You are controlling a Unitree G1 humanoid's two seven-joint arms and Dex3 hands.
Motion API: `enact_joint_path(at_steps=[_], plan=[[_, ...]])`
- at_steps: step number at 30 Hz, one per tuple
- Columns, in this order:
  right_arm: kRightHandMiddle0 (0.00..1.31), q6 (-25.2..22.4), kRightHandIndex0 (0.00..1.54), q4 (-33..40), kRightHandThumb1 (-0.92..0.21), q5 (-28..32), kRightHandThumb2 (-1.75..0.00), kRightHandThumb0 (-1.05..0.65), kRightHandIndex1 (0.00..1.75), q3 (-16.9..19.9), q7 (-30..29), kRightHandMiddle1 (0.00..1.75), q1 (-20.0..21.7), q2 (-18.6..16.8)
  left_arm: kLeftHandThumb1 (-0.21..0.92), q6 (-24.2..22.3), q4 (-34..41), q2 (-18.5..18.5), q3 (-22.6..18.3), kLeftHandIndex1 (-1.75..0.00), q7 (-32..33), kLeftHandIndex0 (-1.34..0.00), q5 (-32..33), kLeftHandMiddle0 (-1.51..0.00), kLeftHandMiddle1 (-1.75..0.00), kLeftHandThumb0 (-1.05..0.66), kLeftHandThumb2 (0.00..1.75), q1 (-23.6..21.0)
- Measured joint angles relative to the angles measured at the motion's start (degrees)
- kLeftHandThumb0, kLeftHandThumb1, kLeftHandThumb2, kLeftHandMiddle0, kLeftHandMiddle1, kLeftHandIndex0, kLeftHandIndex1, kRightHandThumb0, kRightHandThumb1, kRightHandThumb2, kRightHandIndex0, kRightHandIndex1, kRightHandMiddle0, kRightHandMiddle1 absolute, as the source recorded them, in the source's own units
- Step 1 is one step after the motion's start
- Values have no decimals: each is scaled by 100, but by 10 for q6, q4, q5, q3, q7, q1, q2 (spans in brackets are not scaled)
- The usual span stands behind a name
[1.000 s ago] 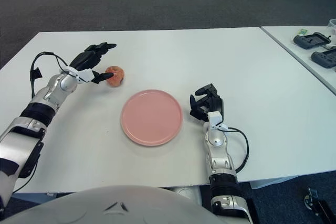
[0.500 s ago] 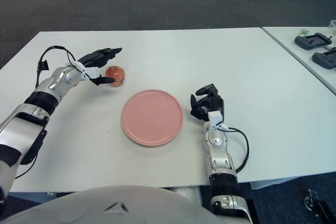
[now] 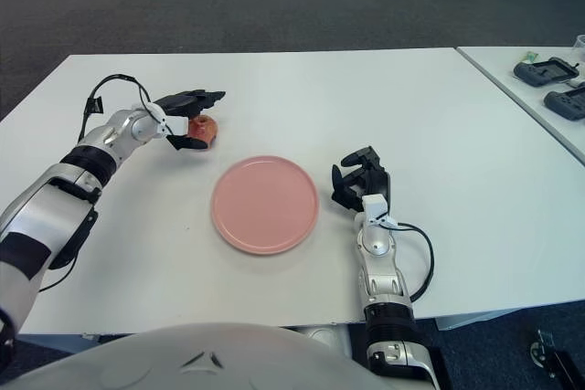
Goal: Put the apple into the plate.
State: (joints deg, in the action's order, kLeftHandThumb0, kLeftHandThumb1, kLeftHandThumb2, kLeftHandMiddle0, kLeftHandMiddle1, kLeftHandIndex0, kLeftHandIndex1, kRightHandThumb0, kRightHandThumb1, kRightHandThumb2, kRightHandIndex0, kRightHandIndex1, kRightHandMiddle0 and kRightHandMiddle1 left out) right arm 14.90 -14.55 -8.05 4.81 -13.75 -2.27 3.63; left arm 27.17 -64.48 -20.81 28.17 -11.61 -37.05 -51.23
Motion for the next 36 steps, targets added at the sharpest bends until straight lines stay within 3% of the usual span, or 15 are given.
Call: enact_joint_path(at_steps=[7,18,36], plan=[[41,8,66,1,-58,0,-100,-40,149,0,0,175,-4,-1,43,-36,-49,34,24,-9,16,0,-18,0,0,-91,92,-8],[41,9,70,10,-57,-3,-100,-40,147,-1,-2,175,-13,-1,46,-78,-89,65,27,-25,38,0,-15,0,0,-91,92,-27],[41,2,69,16,-57,-5,-101,-40,147,-1,-5,175,-16,-1,51,-105,-98,77,38,-42,45,0,-18,0,0,-88,92,-28]])
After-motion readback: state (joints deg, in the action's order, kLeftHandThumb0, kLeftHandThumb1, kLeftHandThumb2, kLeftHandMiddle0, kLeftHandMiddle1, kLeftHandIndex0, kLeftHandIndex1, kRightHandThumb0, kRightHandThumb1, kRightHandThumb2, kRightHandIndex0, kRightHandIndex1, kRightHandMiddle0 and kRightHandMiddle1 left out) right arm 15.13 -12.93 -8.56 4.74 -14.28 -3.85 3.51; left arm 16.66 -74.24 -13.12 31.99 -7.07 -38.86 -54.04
